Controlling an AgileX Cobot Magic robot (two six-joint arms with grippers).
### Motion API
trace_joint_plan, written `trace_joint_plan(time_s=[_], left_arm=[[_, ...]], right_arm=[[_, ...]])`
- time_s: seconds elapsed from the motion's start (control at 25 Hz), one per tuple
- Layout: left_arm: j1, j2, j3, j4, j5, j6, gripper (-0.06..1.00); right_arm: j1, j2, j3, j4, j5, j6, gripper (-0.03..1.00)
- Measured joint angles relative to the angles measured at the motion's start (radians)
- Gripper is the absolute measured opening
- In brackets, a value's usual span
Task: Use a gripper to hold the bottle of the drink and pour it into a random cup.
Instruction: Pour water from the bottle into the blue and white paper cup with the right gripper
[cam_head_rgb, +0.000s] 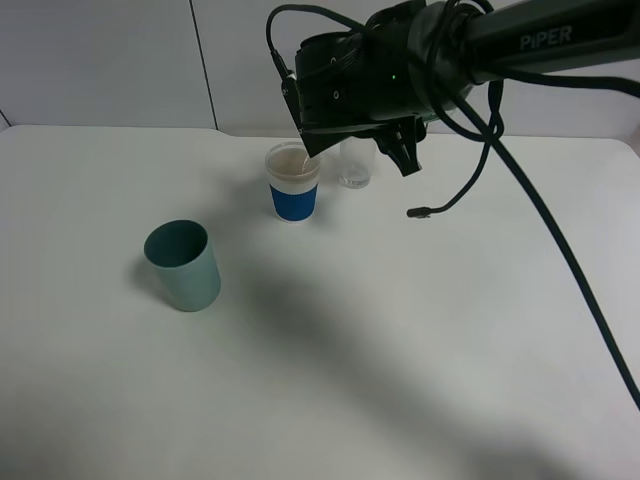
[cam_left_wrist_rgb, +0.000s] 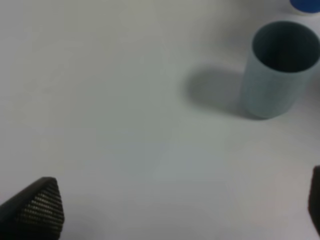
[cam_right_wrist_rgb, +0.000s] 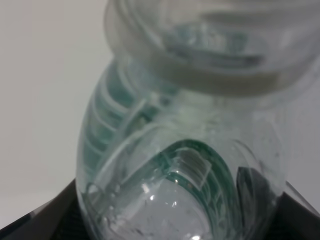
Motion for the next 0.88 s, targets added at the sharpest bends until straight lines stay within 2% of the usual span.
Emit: trace_joint_plan(time_s=[0.88], left_arm=[[0.000, 0.000, 0.000, 0.000, 0.000, 0.000, 0.99]], right_arm=[[-0.013, 0.000, 0.000, -0.021, 0.002, -0.007, 0.56]])
